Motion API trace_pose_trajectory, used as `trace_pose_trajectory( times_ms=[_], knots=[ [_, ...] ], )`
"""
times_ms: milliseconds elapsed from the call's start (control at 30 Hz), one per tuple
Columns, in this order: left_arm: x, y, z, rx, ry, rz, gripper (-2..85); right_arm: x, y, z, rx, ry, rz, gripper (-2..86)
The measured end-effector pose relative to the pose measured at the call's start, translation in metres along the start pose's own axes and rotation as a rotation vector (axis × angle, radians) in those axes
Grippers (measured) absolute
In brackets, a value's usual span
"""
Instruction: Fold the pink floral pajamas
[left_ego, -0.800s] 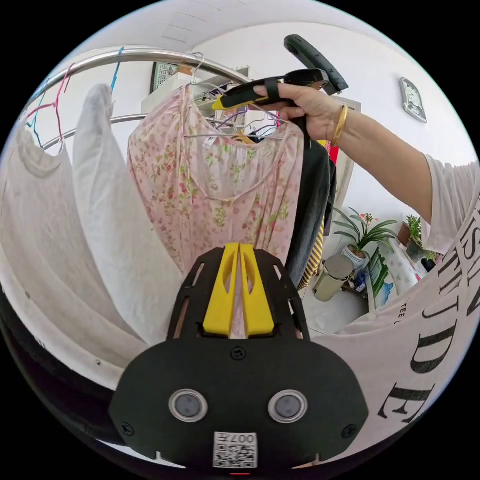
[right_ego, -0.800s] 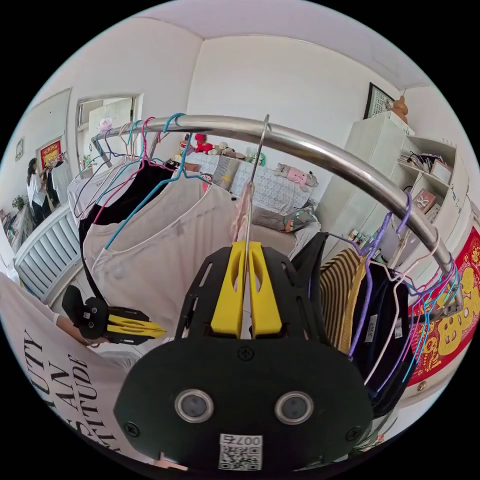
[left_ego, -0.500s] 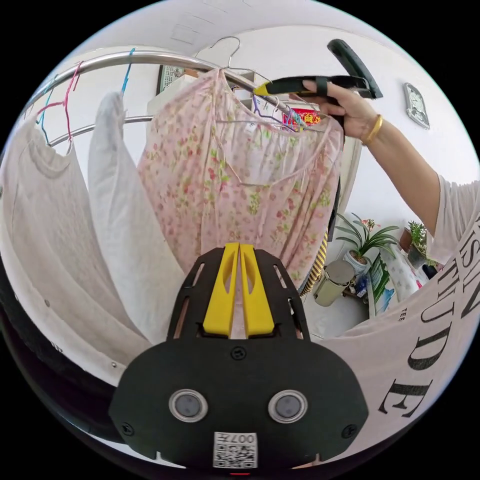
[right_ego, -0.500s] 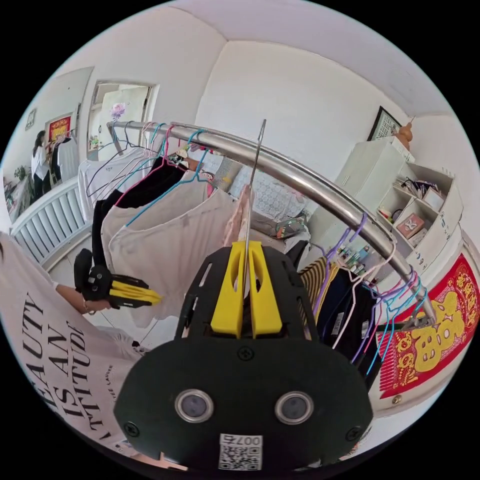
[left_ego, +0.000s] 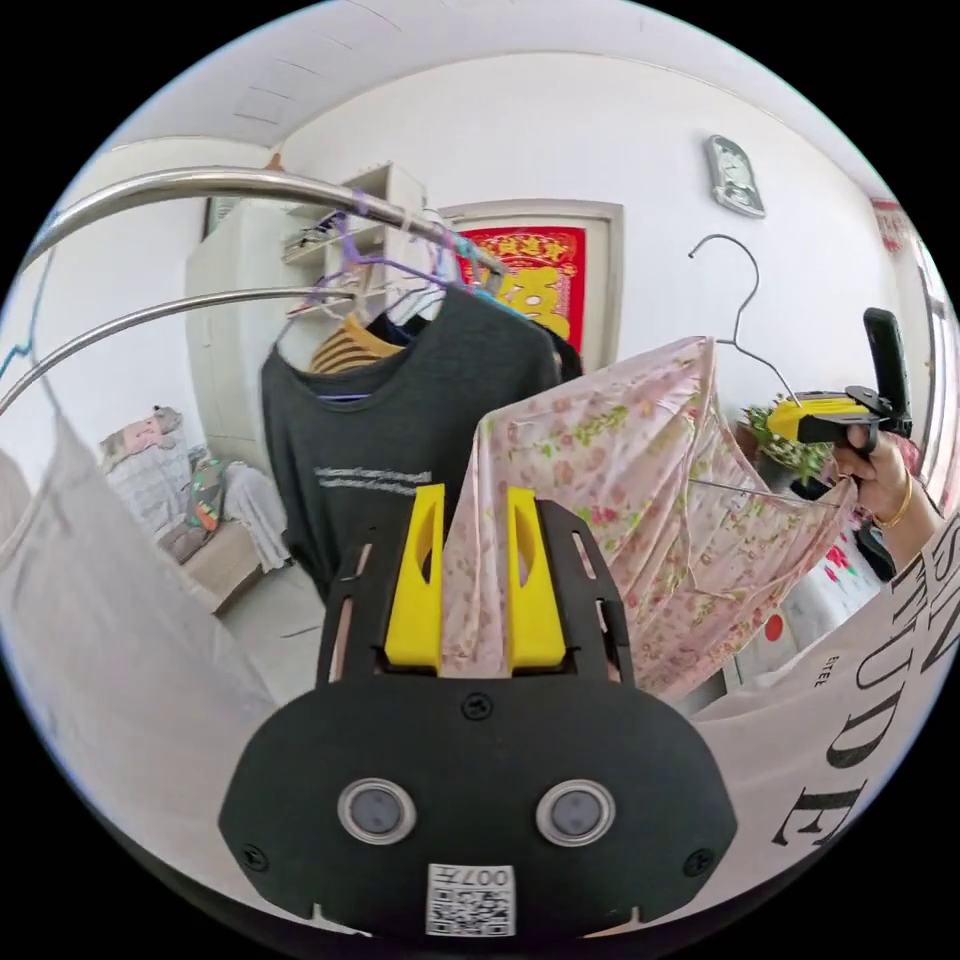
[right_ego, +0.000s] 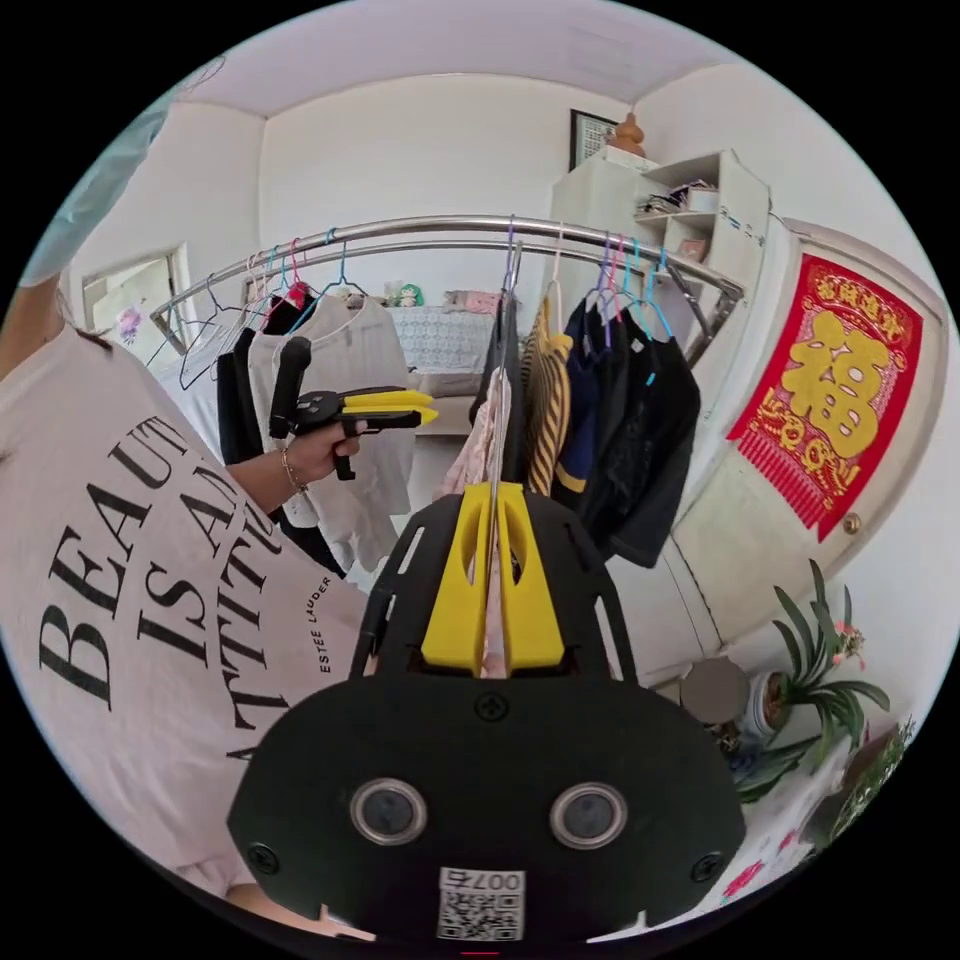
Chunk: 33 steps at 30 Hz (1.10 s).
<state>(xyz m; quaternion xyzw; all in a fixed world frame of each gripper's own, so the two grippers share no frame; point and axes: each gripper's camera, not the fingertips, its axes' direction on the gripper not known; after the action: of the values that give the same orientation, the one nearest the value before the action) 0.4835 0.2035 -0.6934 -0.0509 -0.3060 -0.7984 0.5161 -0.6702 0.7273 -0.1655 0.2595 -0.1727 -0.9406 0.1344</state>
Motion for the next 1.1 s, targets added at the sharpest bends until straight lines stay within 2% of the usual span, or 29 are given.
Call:
trace_pose_trajectory(
  times_ms=[133,167,233,300,333,400,500,600,767,833,967,1100],
  knots=[
    [0.049,-0.033,0.056,0.071,0.227,0.174,10.3,-0.016,0.056,-0.055,-0.016,0.121,0.074,-0.2],
    [0.069,-0.045,0.075,0.075,0.339,0.204,10.0,-0.024,0.073,-0.073,-0.029,0.177,0.095,-0.2],
    [0.100,-0.064,0.101,0.066,0.508,0.232,8.2,-0.038,0.099,-0.098,-0.051,0.259,0.129,-0.2],
    [0.147,-0.085,0.131,0.036,0.654,0.258,0.5,-0.058,0.135,-0.131,-0.079,0.365,0.191,-0.2],
    [0.159,-0.090,0.136,0.037,0.676,0.275,0.2,-0.064,0.144,-0.139,-0.085,0.394,0.209,-0.2],
    [0.211,-0.112,0.153,0.002,0.855,0.367,-0.6,-0.085,0.185,-0.172,-0.089,0.484,0.300,-0.2],
    [0.265,-0.134,0.166,-0.020,1.071,0.396,-0.9,-0.115,0.238,-0.213,-0.078,0.603,0.409,-0.2],
    [0.310,-0.151,0.176,-0.038,1.188,0.407,-0.9,-0.146,0.286,-0.252,-0.061,0.711,0.495,-0.2],
    [0.366,-0.168,0.186,-0.033,1.210,0.433,-1.0,-0.190,0.346,-0.304,-0.067,0.843,0.584,-0.2],
    [0.377,-0.175,0.192,-0.042,1.248,0.376,-1.0,-0.203,0.367,-0.322,-0.069,0.873,0.615,-0.2],
    [0.383,-0.199,0.217,-0.072,1.504,0.091,-1.0,-0.231,0.422,-0.358,-0.075,0.906,0.686,-0.2],
    [0.394,-0.225,0.248,-0.085,1.519,0.006,-1.0,-0.265,0.481,-0.385,0.072,0.904,0.800,-0.2]
  ],
)
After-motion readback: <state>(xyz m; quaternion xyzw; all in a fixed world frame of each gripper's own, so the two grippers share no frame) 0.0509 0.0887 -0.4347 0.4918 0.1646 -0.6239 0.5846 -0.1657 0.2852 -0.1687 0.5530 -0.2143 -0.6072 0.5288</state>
